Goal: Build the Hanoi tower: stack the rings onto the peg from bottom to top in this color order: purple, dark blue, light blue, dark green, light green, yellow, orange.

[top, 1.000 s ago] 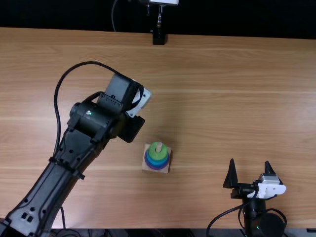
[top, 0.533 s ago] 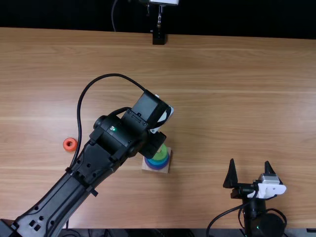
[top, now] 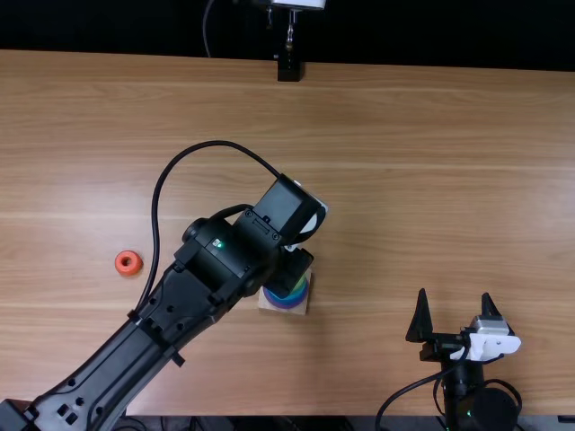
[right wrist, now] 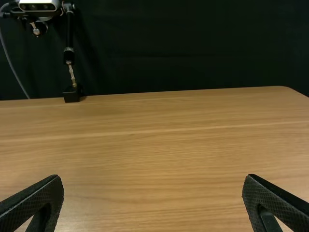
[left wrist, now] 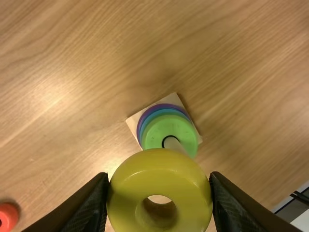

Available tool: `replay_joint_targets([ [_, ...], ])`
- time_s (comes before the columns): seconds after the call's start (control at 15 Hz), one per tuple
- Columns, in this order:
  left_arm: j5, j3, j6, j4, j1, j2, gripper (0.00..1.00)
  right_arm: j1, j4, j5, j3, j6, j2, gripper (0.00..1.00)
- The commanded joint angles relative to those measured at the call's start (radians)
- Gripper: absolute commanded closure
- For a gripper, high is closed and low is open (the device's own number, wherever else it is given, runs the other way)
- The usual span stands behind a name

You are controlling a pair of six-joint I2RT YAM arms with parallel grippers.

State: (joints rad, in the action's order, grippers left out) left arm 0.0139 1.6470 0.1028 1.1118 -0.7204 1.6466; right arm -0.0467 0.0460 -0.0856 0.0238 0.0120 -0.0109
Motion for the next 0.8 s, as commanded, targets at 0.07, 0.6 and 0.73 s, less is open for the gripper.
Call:
replay_joint_targets([
  [0.07, -0.003, 0.014, 0.009, -0.002, -0.011, -0.001, 1.00, 0.010, -0.003, 0.006, -0.009, -0.001, 0.011, 0.00],
  [0.6, -0.003, 0.070, 0.009, -0.002, -0.019, 0.071, 1.00, 0.010, -0.003, 0.008, -0.009, -0.001, 0.011, 0.00],
  [0.73, -0.003, 0.071, 0.009, -0.002, -0.027, 0.074, 1.00, 0.010, -0.003, 0.006, -0.009, -0.001, 0.011, 0.00],
])
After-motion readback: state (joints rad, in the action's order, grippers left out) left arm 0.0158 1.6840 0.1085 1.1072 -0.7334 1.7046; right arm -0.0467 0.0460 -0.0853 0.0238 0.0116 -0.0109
